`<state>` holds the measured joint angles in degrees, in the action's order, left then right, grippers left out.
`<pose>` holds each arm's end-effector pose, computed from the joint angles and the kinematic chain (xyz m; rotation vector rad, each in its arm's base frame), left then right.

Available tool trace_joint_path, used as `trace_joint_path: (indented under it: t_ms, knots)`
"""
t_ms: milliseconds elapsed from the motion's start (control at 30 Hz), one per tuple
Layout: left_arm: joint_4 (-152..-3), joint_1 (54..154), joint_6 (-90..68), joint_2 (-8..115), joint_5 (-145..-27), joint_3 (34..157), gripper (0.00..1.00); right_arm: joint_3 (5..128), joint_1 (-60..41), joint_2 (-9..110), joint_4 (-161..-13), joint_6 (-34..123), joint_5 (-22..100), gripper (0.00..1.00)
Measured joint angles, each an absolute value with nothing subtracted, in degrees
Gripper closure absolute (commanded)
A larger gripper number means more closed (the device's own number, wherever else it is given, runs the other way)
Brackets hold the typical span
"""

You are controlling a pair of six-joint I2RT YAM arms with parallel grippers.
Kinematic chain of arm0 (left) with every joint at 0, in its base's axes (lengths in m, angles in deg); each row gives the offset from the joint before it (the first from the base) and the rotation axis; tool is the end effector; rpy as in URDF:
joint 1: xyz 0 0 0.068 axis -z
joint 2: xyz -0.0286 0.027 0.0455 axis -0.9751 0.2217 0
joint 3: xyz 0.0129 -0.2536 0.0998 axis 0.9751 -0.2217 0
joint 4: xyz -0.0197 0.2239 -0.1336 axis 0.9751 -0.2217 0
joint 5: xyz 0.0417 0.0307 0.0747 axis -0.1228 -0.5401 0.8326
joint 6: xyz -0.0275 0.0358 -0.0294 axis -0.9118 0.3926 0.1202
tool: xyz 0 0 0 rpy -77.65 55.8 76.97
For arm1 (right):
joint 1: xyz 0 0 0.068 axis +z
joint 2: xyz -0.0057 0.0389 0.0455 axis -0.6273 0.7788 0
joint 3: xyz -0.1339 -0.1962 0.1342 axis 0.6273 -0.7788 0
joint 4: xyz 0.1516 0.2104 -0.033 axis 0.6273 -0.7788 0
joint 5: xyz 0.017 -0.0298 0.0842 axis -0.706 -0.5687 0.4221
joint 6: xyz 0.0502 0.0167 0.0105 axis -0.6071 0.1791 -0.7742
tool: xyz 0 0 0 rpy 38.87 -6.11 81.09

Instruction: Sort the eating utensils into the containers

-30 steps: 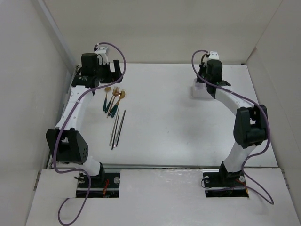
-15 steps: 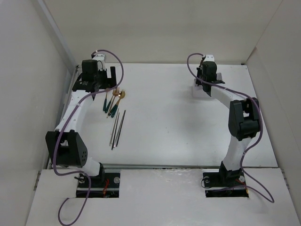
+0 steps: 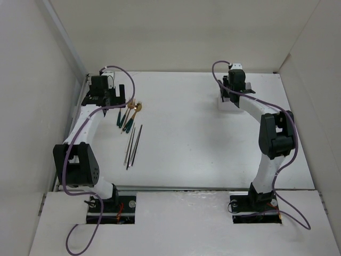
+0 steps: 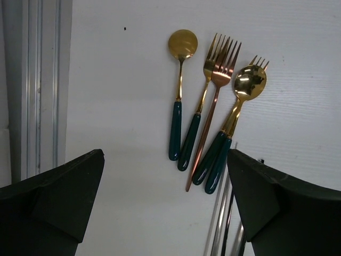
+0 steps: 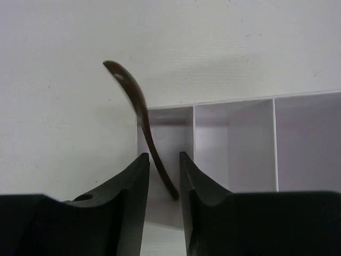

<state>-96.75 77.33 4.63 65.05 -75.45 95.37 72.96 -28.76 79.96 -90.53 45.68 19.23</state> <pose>0.3516 0.0005 0.3106 0.0578 2.1430 0.0776 0.4428 0.0712 0.2390 0.0446 2.1240 -0.0620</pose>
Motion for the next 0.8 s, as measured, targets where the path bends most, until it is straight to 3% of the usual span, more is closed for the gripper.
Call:
trace_joint_path:
  t_ms: [167,333,400,667,800]
  knots:
    - [-95.61,77.36,5.66,65.05,-75.36,93.77,0.04,72.96,-28.76,79.94,-90.85,45.70,19.32,0.63]
    - [-95.07,76.31,6.99,65.92,-77.50,93.53,0.34,72.37,-28.76,77.78,-92.03,45.68,20.54,0.62]
    - [-95.02,75.91,7.98,67.76,-78.55,94.03,0.39,72.28,-28.57,75.39,-92.80,45.64,21.16,0.62]
    - [-95.96,75.11,10.75,86.33,-82.38,101.86,0.39,72.94,-23.89,66.10,-91.82,45.77,24.98,0.62]
    - [-95.70,75.13,10.62,90.07,-82.77,102.49,0.41,73.01,-21.59,65.67,-91.97,45.92,27.21,0.62]
